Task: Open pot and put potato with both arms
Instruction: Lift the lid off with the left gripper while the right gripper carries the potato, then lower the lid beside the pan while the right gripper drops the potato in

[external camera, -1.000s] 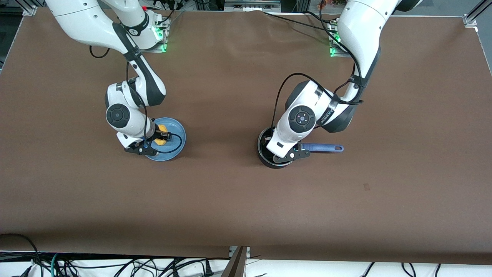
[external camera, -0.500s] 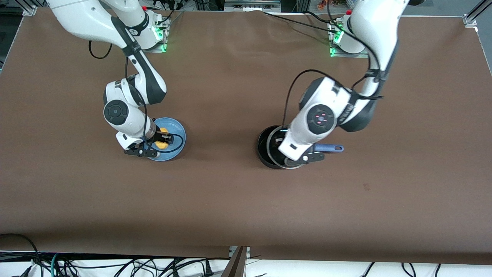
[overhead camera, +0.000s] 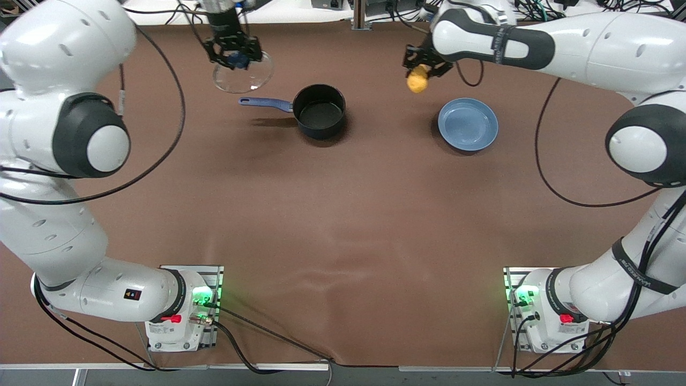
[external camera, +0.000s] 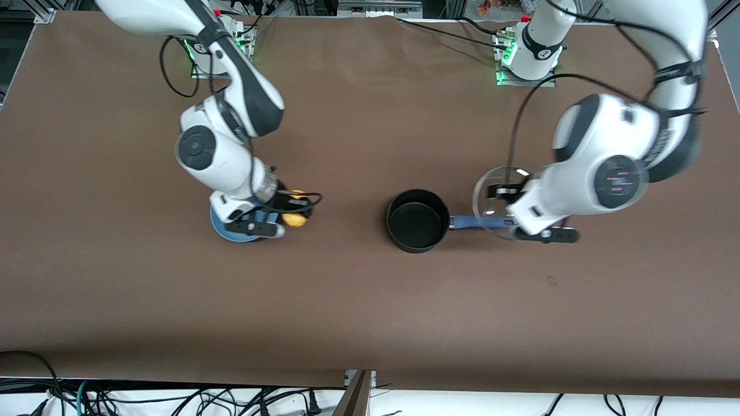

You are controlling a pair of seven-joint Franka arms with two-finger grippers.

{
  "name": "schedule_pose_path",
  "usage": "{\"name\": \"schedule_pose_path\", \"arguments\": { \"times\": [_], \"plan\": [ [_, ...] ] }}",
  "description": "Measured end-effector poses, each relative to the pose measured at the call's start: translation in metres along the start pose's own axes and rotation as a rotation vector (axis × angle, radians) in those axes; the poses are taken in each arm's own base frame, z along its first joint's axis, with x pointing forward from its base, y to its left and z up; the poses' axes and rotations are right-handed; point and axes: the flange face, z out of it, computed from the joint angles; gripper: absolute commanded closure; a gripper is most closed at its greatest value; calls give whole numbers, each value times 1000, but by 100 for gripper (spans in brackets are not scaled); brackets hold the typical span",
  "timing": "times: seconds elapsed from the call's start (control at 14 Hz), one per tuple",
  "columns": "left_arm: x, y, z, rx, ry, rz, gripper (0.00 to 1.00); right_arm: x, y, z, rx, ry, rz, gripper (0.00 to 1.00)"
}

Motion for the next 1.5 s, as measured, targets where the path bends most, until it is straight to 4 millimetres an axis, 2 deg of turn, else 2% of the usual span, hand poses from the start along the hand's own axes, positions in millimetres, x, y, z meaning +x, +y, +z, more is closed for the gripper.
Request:
{"name": "schedule_pose_path", "arguments": {
  "times": [0.14, 0.29, 0.43, 0.57, 0.79, 0.93, 1.0, 1.07, 1.21, 1.29, 1.5],
  "plan": [
    [-15, -63, -5, -14, -14, 59, 100, -11, -50, 10, 64, 18, 73, 59],
    [-35, -127, 4, 3, -35, 101, 100, -23, -94, 27, 155, 57, 122, 59],
    [-48, -176, 32, 12, -36, 132, 100, -37, -126, 54, 249, 94, 160, 59],
    [-51, -207, 77, 2, -10, 157, 100, -52, -147, 83, 318, 111, 196, 59],
    [-45, -213, 148, 20, 6, 184, 100, -69, -157, 118, 349, 108, 211, 58],
    [-31, -216, 186, 34, 6, 201, 96, -75, -160, 130, 371, 117, 210, 58],
    [-25, -218, 200, 46, 1, 213, 58, -77, -161, 135, 375, 118, 209, 58],
    [-19, -220, 210, 60, -10, 226, 47, -79, -161, 140, 372, 114, 210, 57],
    [-10, -223, 216, 76, -17, 240, 34, -85, -161, 154, 362, 102, 206, 57],
    [-5, -224, 218, 74, -16, 242, 0, -89, -162, 159, 358, 97, 203, 56],
    [13, -229, 222, 69, -16, 240, 0, -96, -162, 169, 348, 87, 198, 52]
  ]
}}
